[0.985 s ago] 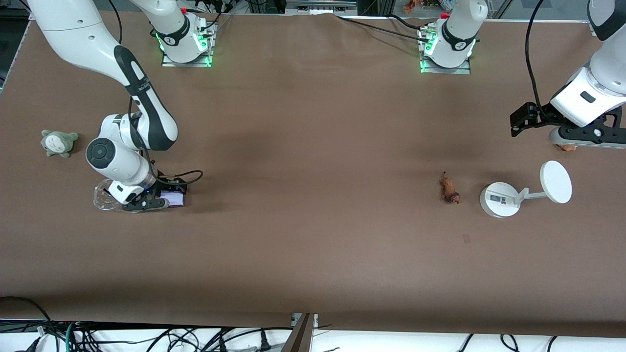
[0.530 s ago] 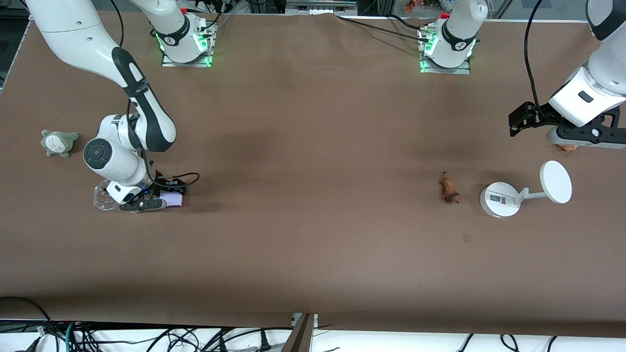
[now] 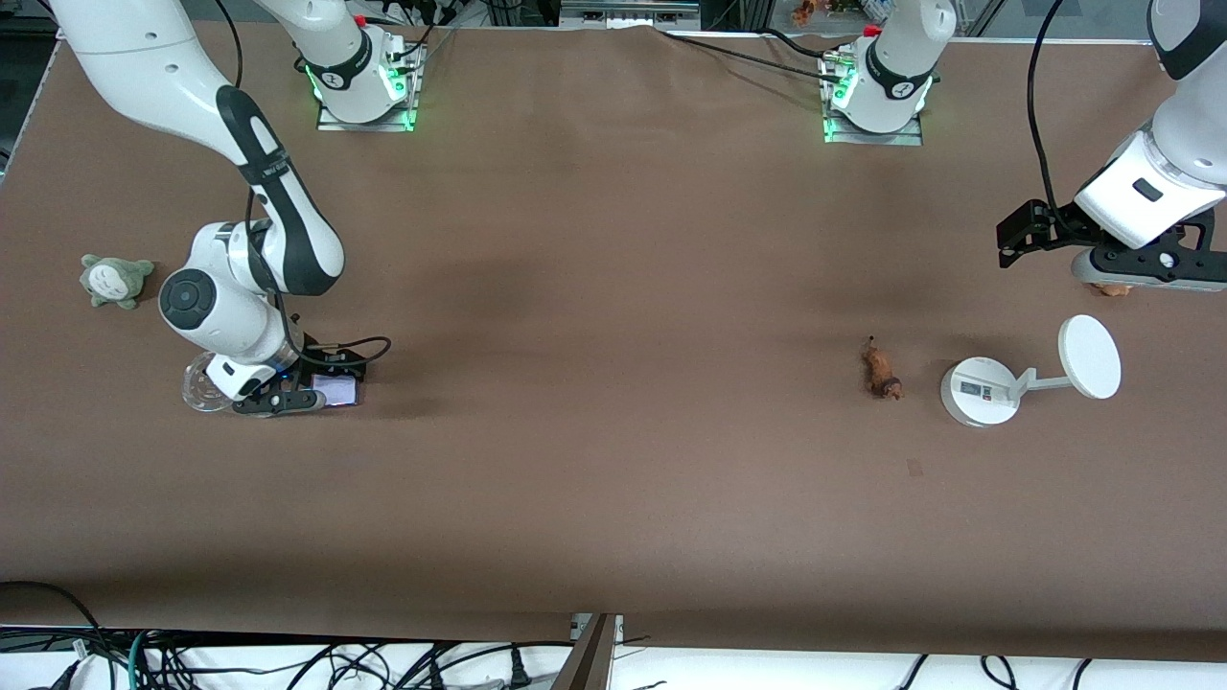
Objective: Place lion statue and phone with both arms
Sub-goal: 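Open the right gripper and raise it away from the phone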
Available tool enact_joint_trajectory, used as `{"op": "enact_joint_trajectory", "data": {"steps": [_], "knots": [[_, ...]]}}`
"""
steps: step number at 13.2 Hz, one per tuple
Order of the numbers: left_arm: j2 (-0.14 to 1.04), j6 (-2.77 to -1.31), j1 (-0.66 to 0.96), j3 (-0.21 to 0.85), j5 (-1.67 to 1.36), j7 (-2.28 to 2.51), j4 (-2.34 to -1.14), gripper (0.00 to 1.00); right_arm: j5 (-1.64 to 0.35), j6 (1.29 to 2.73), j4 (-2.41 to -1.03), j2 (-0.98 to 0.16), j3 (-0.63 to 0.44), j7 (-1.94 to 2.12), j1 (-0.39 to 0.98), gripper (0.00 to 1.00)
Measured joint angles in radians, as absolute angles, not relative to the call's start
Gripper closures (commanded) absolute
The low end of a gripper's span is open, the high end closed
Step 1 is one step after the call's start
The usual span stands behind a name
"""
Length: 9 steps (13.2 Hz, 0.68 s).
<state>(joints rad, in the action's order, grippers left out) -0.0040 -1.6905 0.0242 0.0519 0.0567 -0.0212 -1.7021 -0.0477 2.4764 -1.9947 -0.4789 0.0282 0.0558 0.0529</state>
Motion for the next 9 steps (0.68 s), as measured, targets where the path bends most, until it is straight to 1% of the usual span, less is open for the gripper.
{"op": "enact_joint_trajectory", "data": {"steps": [6,9], "knots": [[-0.004,-1.69,0.028,0.053,0.057,-0.021,-1.702,0.0,-0.059,1.968,-1.899,-0.219,0.059,-0.009,0.075,0.01],[-0.004,-1.69,0.029,0.053,0.057,-0.021,-1.702,0.0,-0.06,1.701,-1.772,-0.14,0.083,-0.081,0.086,0.01]]}}
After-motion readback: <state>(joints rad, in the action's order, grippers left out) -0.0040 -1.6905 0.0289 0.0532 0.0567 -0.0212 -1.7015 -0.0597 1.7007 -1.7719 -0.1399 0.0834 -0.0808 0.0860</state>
